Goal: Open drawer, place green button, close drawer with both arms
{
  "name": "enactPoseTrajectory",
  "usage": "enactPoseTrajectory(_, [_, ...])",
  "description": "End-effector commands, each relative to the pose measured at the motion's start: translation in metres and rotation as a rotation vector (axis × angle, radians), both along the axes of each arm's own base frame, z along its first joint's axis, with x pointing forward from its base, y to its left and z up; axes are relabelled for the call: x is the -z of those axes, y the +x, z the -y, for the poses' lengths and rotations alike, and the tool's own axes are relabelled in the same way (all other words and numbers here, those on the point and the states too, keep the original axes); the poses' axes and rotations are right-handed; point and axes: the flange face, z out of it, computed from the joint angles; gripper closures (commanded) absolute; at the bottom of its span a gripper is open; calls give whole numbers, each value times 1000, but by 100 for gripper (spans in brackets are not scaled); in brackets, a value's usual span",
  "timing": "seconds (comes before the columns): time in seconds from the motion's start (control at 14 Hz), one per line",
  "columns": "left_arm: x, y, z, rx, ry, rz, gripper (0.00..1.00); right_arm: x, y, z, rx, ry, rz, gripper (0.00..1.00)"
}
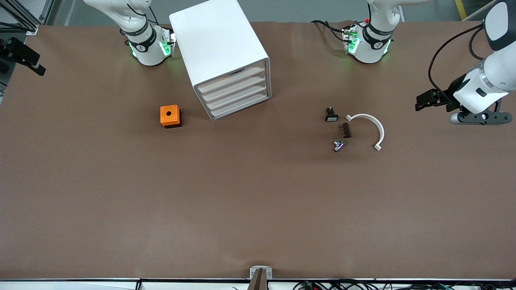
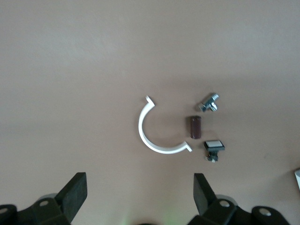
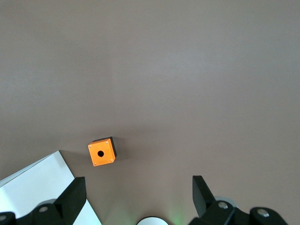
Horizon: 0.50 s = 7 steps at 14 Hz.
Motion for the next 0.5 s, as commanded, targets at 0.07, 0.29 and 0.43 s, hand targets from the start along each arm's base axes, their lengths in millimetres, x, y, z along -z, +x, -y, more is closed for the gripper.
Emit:
enactPoseTrajectory(0.07, [-30,20,-3,-2,30,70,0,-3,-8,3,-5,-12,6,0])
enactPoseTrajectory(0.29, [-49,48,-2,-11,31,119,0,-2,-8,4,-4,-12,4,0])
enactPoseTrajectory(0.43, [-60,53,2,-20,29,145,0,-2,-8,6,-1,-12,3,0])
